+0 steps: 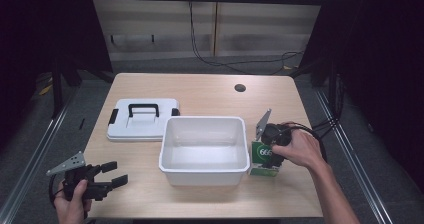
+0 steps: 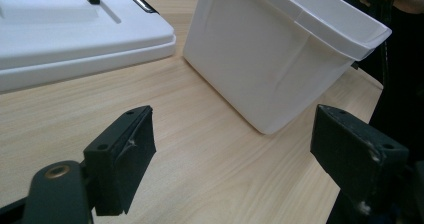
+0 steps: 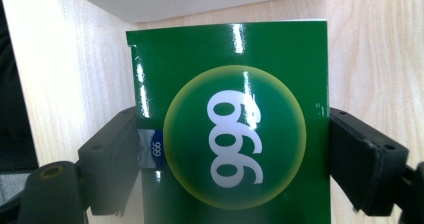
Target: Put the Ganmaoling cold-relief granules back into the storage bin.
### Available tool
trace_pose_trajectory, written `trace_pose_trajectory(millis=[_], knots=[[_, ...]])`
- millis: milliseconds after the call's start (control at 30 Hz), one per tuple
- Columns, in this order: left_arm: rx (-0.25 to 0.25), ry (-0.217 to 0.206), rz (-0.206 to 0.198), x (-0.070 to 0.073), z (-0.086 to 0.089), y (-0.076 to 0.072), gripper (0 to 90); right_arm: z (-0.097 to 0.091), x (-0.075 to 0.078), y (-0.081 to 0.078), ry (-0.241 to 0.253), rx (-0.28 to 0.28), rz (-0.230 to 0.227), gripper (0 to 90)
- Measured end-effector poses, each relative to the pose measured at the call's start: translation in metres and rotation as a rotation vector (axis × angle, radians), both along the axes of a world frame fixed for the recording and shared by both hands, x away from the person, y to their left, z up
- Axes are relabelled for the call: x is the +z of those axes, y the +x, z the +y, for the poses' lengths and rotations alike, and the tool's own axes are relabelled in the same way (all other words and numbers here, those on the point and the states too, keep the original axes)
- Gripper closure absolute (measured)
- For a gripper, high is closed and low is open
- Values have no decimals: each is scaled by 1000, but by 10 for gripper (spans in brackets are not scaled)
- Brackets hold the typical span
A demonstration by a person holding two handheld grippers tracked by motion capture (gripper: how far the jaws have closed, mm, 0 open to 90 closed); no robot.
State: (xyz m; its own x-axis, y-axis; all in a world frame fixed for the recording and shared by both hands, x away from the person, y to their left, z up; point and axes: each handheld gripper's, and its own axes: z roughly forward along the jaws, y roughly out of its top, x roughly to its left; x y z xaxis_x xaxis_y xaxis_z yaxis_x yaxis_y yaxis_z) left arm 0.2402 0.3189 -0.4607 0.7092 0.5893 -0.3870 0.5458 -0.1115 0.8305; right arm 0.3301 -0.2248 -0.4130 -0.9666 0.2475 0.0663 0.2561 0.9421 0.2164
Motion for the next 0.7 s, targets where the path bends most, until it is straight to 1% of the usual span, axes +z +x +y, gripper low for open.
trace_pose_trajectory(millis=[67,100,167,300,433,500,567,600,667,700], knots=[[0,-1,0,0,0,0,179,0,2,-1,-7,-1,11,153],[1,-1,0,0,0,0,179,0,2,-1,-2,1,14,153],[0,-1,1,0,0,0,179,-1,5,-2,-11,2,12,153],[0,0,0,0,0,0,179,-4,8,-4,0,-7,8,153],[2,0,1,0,0,0,179,-7,10,-6,-3,-20,9,153],[2,-1,1,0,0,0,179,-9,12,-6,4,-15,4,153],[2,-1,1,0,0,0,180,-11,13,-7,14,-26,5,153],[2,-1,1,0,0,0,180,-12,14,-7,15,-23,7,154],[1,-1,1,0,0,0,179,-15,17,-9,23,-29,-1,153],[1,-2,1,0,0,0,179,-16,19,-10,22,-41,3,154]])
